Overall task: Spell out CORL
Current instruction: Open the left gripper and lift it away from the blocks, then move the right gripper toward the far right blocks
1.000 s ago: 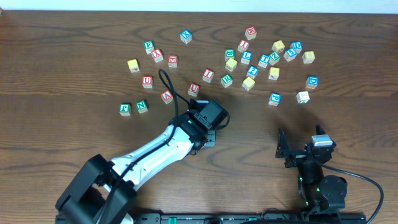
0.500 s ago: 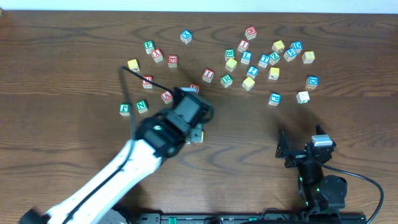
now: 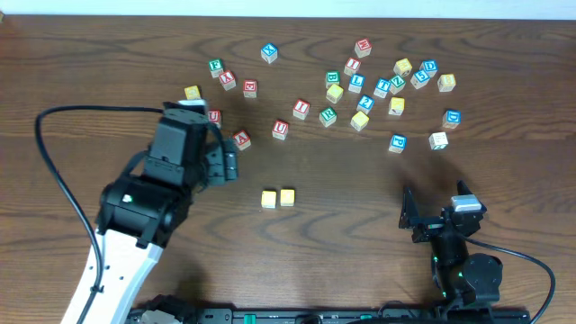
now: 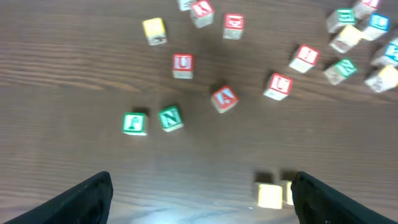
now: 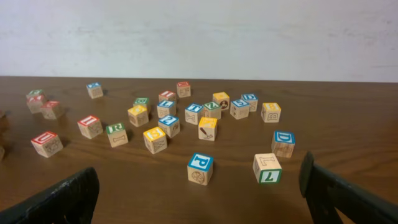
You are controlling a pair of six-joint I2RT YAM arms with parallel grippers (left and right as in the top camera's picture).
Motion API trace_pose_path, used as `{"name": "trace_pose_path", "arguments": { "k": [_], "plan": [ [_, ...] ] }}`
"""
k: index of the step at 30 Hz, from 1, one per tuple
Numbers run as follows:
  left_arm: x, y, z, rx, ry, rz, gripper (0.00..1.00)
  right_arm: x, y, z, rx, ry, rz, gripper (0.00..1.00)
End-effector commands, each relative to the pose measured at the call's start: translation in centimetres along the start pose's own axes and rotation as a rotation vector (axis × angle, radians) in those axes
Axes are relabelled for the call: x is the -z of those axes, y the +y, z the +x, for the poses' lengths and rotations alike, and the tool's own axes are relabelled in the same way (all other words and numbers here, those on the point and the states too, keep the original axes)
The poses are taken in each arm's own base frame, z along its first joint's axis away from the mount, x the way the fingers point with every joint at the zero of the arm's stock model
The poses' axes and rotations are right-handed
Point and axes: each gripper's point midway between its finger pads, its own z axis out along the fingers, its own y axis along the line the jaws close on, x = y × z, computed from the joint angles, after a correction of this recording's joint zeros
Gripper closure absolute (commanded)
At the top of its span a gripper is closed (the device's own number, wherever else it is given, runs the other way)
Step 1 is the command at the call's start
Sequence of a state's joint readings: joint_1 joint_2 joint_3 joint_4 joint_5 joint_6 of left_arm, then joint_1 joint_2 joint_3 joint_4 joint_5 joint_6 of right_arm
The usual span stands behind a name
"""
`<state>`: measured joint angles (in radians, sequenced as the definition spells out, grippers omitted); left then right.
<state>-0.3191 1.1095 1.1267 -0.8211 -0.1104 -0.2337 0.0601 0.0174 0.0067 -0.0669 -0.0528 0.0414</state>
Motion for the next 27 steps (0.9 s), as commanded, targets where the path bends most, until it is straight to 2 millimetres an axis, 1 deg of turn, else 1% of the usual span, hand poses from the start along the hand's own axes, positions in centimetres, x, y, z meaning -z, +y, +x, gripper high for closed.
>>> {"name": "trace_pose_path", "arguments": {
  "k": [1, 5, 8, 10, 13, 18, 21, 22, 23, 26, 27],
  "plan": [
    [0.6, 1.5, -1.1, -0.009, -0.028, -0.025, 0.09, 0.0, -0.1, 0.1, -0.007, 0.001, 0.005, 0.01],
    [0.6, 2.9, -1.4, -0.017, -0.029, -0.056, 0.09, 0.0, 0.0, 0.0, -0.009, -0.001, -0.003, 0.01],
    [0.5, 4.7, -1.6, 0.019, -0.029, -0.09, 0.09, 0.0, 0.0, 0.0, -0.035, -0.001, -0.004, 0.01],
    [0.4, 4.7, -1.6, -0.01, -0.018, -0.037, 0.09, 0.0, 0.0, -0.1, -0.034, -0.005, -0.004, 0.01],
    [0.4, 4.8, -1.7, -0.002, -0.017, 0.03, 0.09, 0.0, 0.0, -0.2, -0.062, -0.008, -0.004, 0.0],
    [0.5, 7.7, -2.2, 0.081, -0.035, -0.015, 0.09, 0.0, 0.1, -0.3, -0.138, -0.014, -0.012, 0.01],
    [0.6, 8.7, -2.4, 0.12, -0.048, -0.021, 0.09, 0.3, 2.3, -1.0, -0.134, -0.021, -0.137, 0.01],
    [0.6, 9.1, -2.5, 0.13, -0.051, -0.029, 0.09, 0.5, 3.1, -1.4, -0.123, -0.023, -0.185, 0.01],
    [0.7, 9.4, -2.5, 0.138, -0.053, -0.036, 0.09, 0.7, 3.4, -2.1, -0.122, -0.029, -0.198, 0.01],
    [0.7, 9.7, -2.5, 0.145, -0.054, -0.041, 0.09, 1.5, 3.5, -4.9, -0.063, -0.03, -0.197, 0.01],
    [0.6, 9.7, -2.5, 0.144, -0.054, -0.042, 0.09, 1.8, 3.6, -6.8, -0.02, -0.03, -0.196, 0.01]
  ]
}}
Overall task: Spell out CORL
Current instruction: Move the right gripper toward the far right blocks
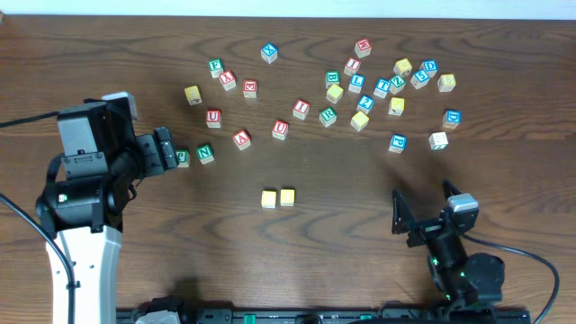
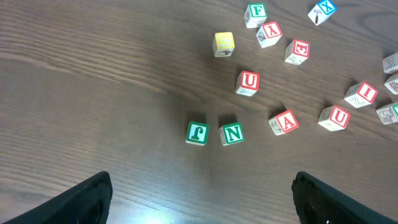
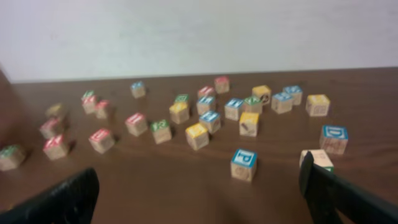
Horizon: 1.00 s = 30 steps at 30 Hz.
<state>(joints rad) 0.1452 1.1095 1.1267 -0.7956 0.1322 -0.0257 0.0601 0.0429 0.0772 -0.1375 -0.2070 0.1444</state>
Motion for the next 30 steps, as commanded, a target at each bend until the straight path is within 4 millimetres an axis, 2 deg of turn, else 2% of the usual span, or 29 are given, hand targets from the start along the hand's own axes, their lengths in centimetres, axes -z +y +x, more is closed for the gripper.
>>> {"name": "trace_pose_path", "arguments": {
  "k": [1, 4, 5, 7, 11, 14, 17, 18, 21, 25, 30],
  "plan": [
    [0.7, -0.2, -1.0, -0.003, -0.033, 0.014, 0.09, 1.5, 2.0, -7.0, 0.116, -0.056, -0.046, 0.01],
    [0.7, -0.2, -1.0, -0.003, -0.032, 0.014, 0.09, 1.2, 3.2, -12.1, 0.173, 0.018, -0.073, 0.01],
    [0.7, -0.2, -1.0, -0.003, -0.032, 0.014, 0.09, 0.5, 4.0, -13.9, 0.19, 0.084, -0.109, 0.01],
    [0.7, -0.2, -1.0, -0.003, -0.032, 0.014, 0.09, -1.0, 4.9, -16.3, 0.2, 0.212, -0.165, 0.01],
    [0.7, -0.2, -1.0, -0.003, -0.032, 0.014, 0.09, -4.8, 4.9, -19.1, 0.132, 0.475, -0.186, 0.01],
    [0.7, -0.2, -1.0, -0.003, -0.032, 0.014, 0.09, -7.4, 5.3, -19.5, 0.124, 0.62, -0.259, 0.01],
    [0.7, -0.2, -1.0, -0.003, -0.032, 0.014, 0.09, -10.4, 5.5, -18.6, 0.139, 0.758, -0.308, 0.01],
    [0.7, -0.2, -1.0, -0.003, -0.032, 0.014, 0.08, -12.1, 5.6, -17.4, 0.16, 0.827, -0.319, 0.01],
    [0.7, -0.2, -0.9, -0.003, -0.031, 0.014, 0.08, -15.0, 5.7, -14.1, 0.18, 0.961, -0.312, 0.01],
    [0.7, -0.2, -0.9, -0.003, -0.029, 0.014, 0.09, -17.2, 7.2, -9.4, 0.247, 1.074, -0.385, 0.01],
    [0.7, -0.1, -0.6, -0.002, -0.017, 0.013, 0.09, -19.0, 10.1, -7.0, 0.266, 1.086, -0.464, 0.01]
  ]
}}
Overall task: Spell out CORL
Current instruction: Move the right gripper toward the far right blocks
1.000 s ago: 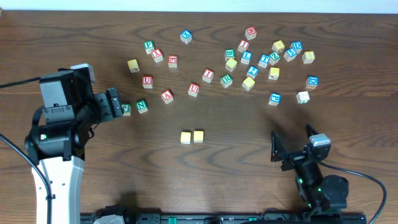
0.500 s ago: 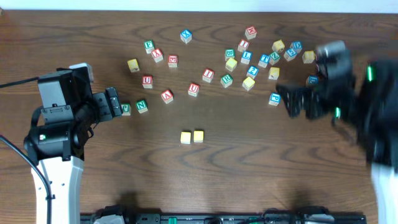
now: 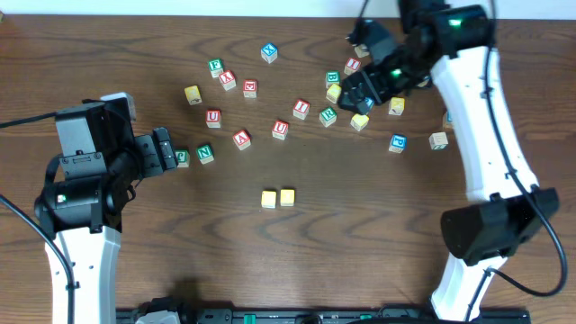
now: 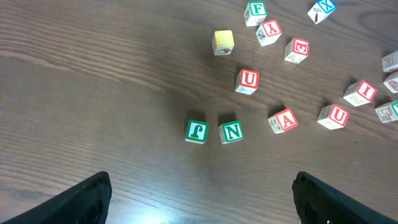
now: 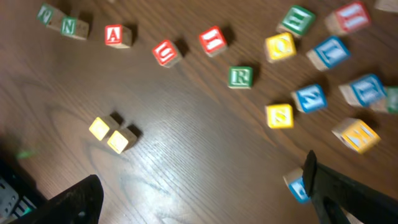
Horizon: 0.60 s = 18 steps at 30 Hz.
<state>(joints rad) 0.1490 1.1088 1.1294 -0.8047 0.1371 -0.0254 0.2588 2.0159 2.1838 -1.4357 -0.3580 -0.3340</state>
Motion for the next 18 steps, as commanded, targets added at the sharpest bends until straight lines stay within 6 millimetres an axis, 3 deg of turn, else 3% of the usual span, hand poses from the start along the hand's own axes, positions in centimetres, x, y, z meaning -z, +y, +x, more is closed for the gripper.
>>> {"name": "trace_pose_path", "arguments": {
  "k": [1, 6, 9, 12, 18],
  "plan": [
    [0.6, -0.2, -0.7, -0.005, -0.023, 0.011, 0.08, -0.5, 1.6, -1.3, 0.075, -0.025, -0.023, 0.01],
    [0.6, -0.2, -0.7, -0.005, -0.023, 0.011, 0.08, -3.4, 0.1, -2.0, 0.036, 0.008, 0.051, 0.01],
    [0.6, -0.2, -0.7, -0.005, -0.023, 0.011, 0.08, -5.6, -1.7, -1.2, -0.021, 0.077, 0.13, 0.02],
    [0.6, -0.2, -0.7, -0.005, -0.023, 0.011, 0.08, -8.5, -3.2, -0.1, -0.074, 0.152, 0.166, 0.11],
    [0.6, -0.2, -0.7, -0.005, -0.023, 0.011, 0.08, -12.3, -5.5, -0.1, -0.184, 0.168, 0.234, 0.12]
  ]
}}
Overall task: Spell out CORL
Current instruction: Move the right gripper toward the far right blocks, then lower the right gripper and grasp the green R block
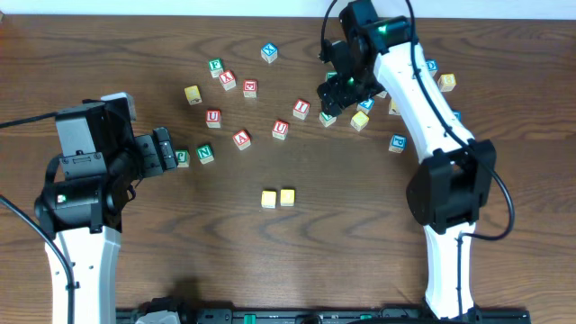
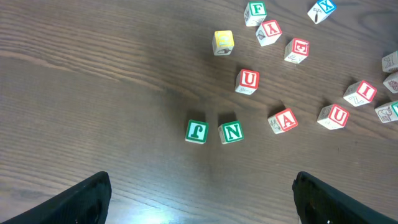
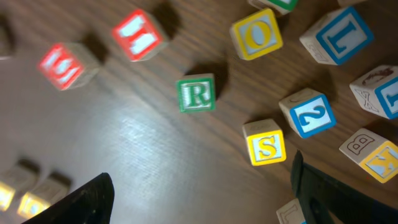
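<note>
Two yellow blocks (image 1: 277,198) lie side by side at the table's middle, their letters too small to read. A green R block (image 3: 197,93) lies in the back cluster, with a yellow O block (image 3: 255,34) and a blue L block (image 3: 339,35) beyond it. My right gripper (image 1: 340,90) hangs open above this cluster. In the right wrist view, the right gripper (image 3: 202,193) holds nothing and the R lies ahead of its fingers. My left gripper (image 1: 167,150) stands open and holds nothing at the table's left.
Loose blocks are scattered across the back of the table. Green J (image 2: 196,131) and N (image 2: 231,132) lie ahead of the left gripper, with red U (image 2: 247,81) and A (image 2: 283,121) beyond. Yellow S (image 3: 267,142) and blue 2 (image 3: 309,113) lie right of the R.
My right gripper has shifted left over the back cluster and come closer to the blocks, so the green R now sits near the middle of its view. The left arm has not moved.
At first my left gripper was open near the two yellow blocks and the right arm sat folded at the front right. Then the left gripper was at the table's left, over J and N. Later the right arm reached over the back cluster; now it hangs nearer the R.
</note>
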You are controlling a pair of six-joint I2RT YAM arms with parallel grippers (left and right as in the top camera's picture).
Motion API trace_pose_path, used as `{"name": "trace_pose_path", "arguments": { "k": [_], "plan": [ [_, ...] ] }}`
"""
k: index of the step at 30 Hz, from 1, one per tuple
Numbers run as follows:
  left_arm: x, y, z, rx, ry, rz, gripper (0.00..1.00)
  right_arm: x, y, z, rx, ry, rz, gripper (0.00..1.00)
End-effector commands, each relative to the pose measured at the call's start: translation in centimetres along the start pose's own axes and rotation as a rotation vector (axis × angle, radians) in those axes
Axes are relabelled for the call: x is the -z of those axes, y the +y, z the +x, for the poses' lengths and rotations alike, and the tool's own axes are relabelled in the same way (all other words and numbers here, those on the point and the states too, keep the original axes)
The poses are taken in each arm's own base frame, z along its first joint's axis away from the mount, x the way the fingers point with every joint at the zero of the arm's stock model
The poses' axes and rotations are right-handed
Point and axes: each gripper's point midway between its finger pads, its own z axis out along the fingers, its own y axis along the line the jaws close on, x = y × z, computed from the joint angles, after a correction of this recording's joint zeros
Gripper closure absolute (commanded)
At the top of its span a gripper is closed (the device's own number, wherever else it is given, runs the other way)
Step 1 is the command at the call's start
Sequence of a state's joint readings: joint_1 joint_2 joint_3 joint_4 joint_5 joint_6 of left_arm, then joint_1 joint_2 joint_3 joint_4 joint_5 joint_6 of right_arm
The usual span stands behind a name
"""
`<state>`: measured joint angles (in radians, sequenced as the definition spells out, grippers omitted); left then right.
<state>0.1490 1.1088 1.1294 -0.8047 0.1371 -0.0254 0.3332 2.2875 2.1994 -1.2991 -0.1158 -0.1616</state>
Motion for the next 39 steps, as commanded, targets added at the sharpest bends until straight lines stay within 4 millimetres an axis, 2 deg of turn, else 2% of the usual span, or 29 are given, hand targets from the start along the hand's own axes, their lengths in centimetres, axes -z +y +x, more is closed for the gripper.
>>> {"name": "trace_pose_path", "arguments": {
  "k": [1, 5, 10, 13, 17, 22, 39],
  "plan": [
    [0.6, -0.2, -0.7, -0.005, -0.023, 0.011, 0.08, -0.9, -0.6, -1.0, -0.079, -0.019, 0.062, 0.12],
    [0.6, -0.2, -0.7, -0.005, -0.023, 0.011, 0.08, -2.4, -0.6, -1.1, -0.081, -0.006, 0.095, 0.09],
    [0.6, -0.2, -0.7, -0.005, -0.023, 0.011, 0.08, -4.6, 0.5, -0.6, -0.051, 0.045, 0.117, 0.15],
    [0.6, -0.2, -0.7, -0.005, -0.023, 0.011, 0.08, -5.9, 1.7, -0.8, -0.025, 0.053, 0.113, 0.15],
    [0.6, -0.2, -0.7, -0.005, -0.023, 0.011, 0.08, -7.3, 2.2, -0.9, -0.01, 0.061, 0.117, 0.18],
    [0.6, -0.2, -0.7, -0.005, -0.023, 0.011, 0.08, -7.3, 2.1, -1.3, -0.009, 0.045, 0.125, 0.28],
    [0.6, -0.2, -0.7, -0.005, -0.023, 0.011, 0.08, -7.9, 1.2, -1.1, -0.009, 0.051, 0.17, 0.28]
  ]
}}
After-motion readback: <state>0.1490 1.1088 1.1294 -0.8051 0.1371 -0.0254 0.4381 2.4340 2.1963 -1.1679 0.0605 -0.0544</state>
